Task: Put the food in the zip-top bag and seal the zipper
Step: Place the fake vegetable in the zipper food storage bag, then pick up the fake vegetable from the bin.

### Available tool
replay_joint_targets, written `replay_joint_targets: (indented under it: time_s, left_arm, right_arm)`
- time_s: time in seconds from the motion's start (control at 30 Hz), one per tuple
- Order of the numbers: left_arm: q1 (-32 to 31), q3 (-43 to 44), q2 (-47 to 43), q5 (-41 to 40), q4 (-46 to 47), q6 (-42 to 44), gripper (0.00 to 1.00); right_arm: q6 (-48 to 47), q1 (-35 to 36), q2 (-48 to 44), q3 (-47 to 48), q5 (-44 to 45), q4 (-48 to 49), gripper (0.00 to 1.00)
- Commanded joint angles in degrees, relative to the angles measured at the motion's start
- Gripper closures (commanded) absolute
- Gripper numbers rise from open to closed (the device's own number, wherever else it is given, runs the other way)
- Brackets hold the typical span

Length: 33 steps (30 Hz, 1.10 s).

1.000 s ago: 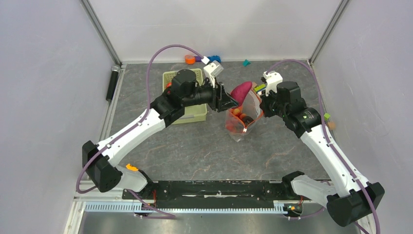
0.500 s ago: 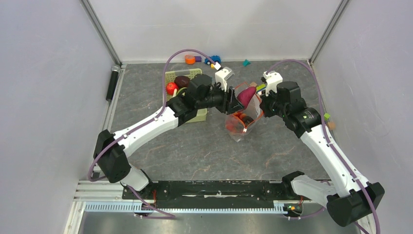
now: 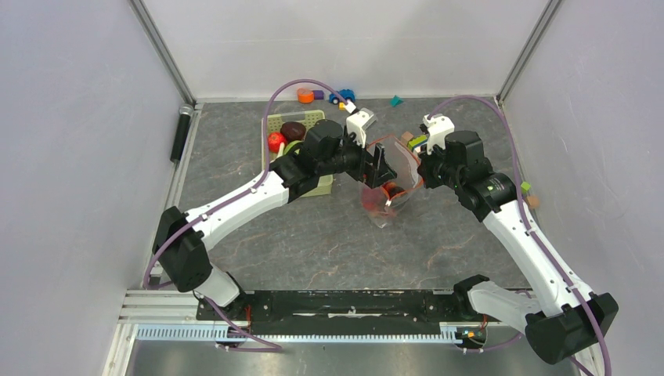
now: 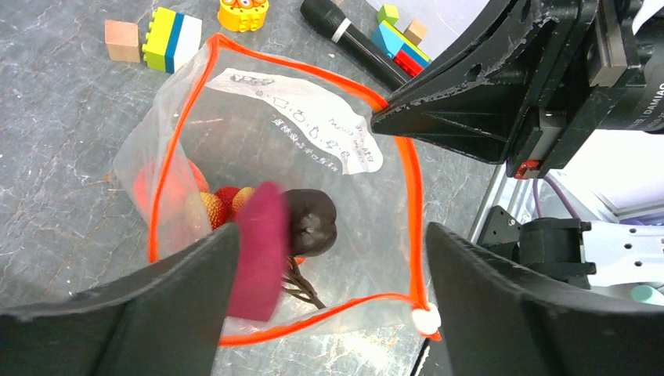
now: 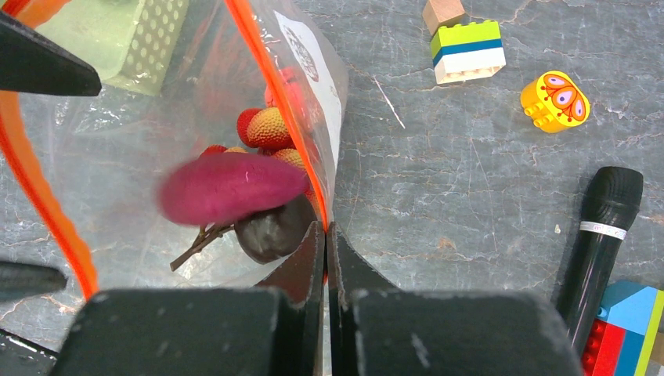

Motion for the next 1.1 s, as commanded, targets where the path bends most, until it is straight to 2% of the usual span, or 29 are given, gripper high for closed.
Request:
replay_joint_targets:
  time_s: [0.0,0.27,0.33,0.5,0.6,0.83,1.07]
  left_arm:
    - [-0.4,1.9,-0.8,1.2,1.2,2.7,0.00]
    - [-0.3,2.0,-3.5,1.7,1.6,2.9,0.00]
    - [-0.3,1.4,-5.2,-2.1,1.6,2.8,0.00]
    - [0.4,0.9,-8.1,-21.4,-1.4,0.3,0.00]
    - [3.4,1.4,-8.6,-25.8,-4.7,-3.4,0.00]
    - [14.9,0.0,-8.6,-26.2,-11.6,-14.5,0.00]
    - [22.3,0.3,-4.7,-26.3,-18.0,-19.7,0.00]
  right_arm:
    - [-0.8,-0.2,-1.0,0.4,0.1,1.4,1.00]
    - [-1.0,-0.2,-1.4,0.1,0.4,1.4,1.00]
    - [-1.0,-0.2,-1.5,-0.1,0.3,1.5,1.00]
    - [-1.1,-0.2,-1.6,0.0,0.2,1.4,1.00]
    - [-1.0,-0.2,-1.6,0.1,0.3,1.5,1.00]
    - [-1.1,-0.2,-1.4,0.1,0.3,1.5,1.00]
    - [-1.0,-0.2,-0.8,0.4,0.2,1.4,1.00]
